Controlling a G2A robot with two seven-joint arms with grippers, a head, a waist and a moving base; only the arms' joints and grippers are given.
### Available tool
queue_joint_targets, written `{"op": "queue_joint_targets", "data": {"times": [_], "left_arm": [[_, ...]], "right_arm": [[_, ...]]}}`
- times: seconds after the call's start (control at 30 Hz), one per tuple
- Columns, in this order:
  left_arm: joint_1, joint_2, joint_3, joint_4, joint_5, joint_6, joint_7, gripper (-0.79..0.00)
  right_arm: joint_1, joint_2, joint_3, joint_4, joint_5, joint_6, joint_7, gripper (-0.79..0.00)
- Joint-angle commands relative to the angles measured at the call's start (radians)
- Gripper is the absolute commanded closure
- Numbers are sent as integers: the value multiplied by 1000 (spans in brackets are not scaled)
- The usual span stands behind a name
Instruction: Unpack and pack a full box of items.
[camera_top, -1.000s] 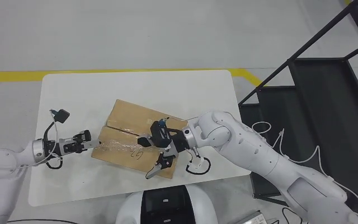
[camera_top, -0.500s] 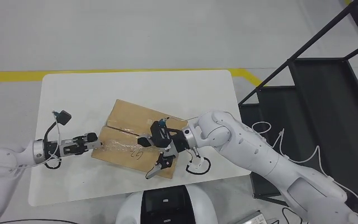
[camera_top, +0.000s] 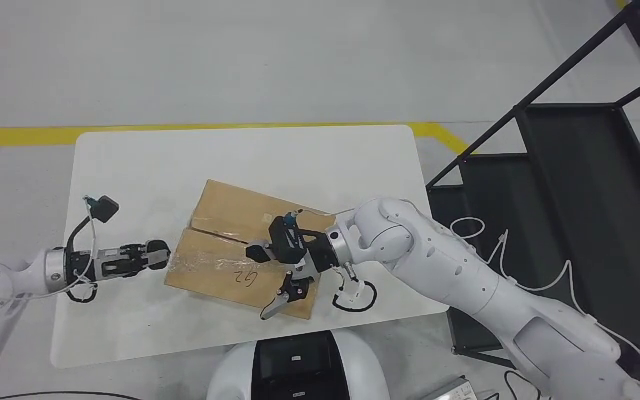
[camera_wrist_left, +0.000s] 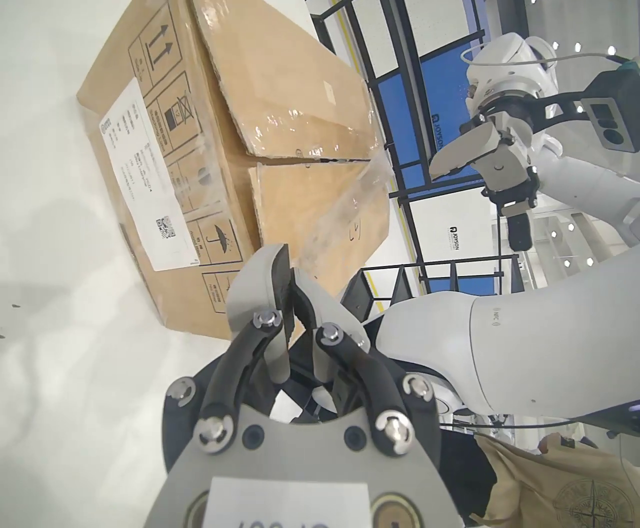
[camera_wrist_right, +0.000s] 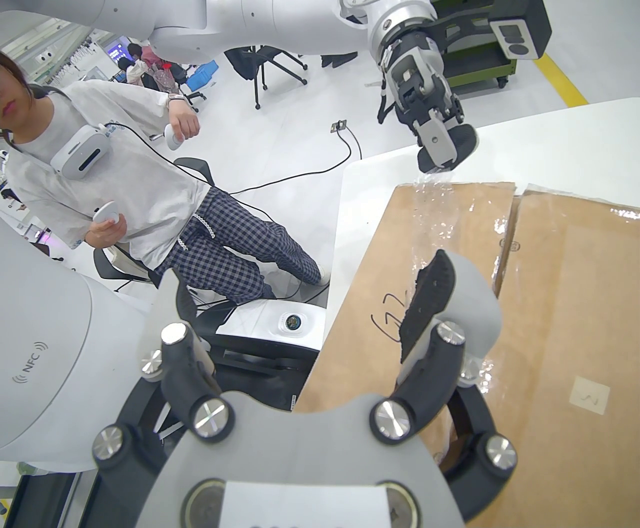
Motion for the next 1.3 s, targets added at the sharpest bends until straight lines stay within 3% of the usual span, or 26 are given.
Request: {"op": "queue_joint_targets", "data": {"times": [0.0, 0.2, 0.4, 0.63, 0.73, 0.97, 1.13, 1.17, 1.2, 1.23, 1.27], "left_arm": [[1, 10, 8, -19, -44, 1, -1, 0], [-9, 31, 19, -61, -218, 26, -26, 0], [-50, 30, 29, -63, -423, 73, -74, 0], [-107, 11, 85, -55, -429, 107, -107, 0], [-126, 5, 93, -37, -435, 102, -102, 0], [-135, 0, 97, -19, -428, 112, -112, 0], [-135, -2, 94, -19, -434, 113, -113, 0], [-136, -2, 91, -17, -434, 112, -112, 0], [-136, -3, 90, -17, -434, 112, -112, 0], [-137, -3, 89, -16, -433, 112, -112, 0], [-138, -3, 88, -14, -430, 111, -111, 0]], "right_arm": [[0, 0, 0, 0, 0, 0, 0, -785], [0, 0, 0, 0, 0, 0, 0, -785], [0, 0, 0, 0, 0, 0, 0, -785], [0, 0, 0, 0, 0, 0, 0, -785], [-6, 1, 22, 5, -26, 47, -24, -785], [17, -5, 58, 92, -87, 104, -46, -785], [58, -25, 20, 175, -32, 94, 11, -785], [72, -32, 7, 193, -10, 87, 26, -610], [82, -37, -2, 204, 2, 84, 33, -354], [91, -43, -9, 213, 9, 83, 37, -280], [99, -48, -14, 221, 12, 82, 37, -129]]}}
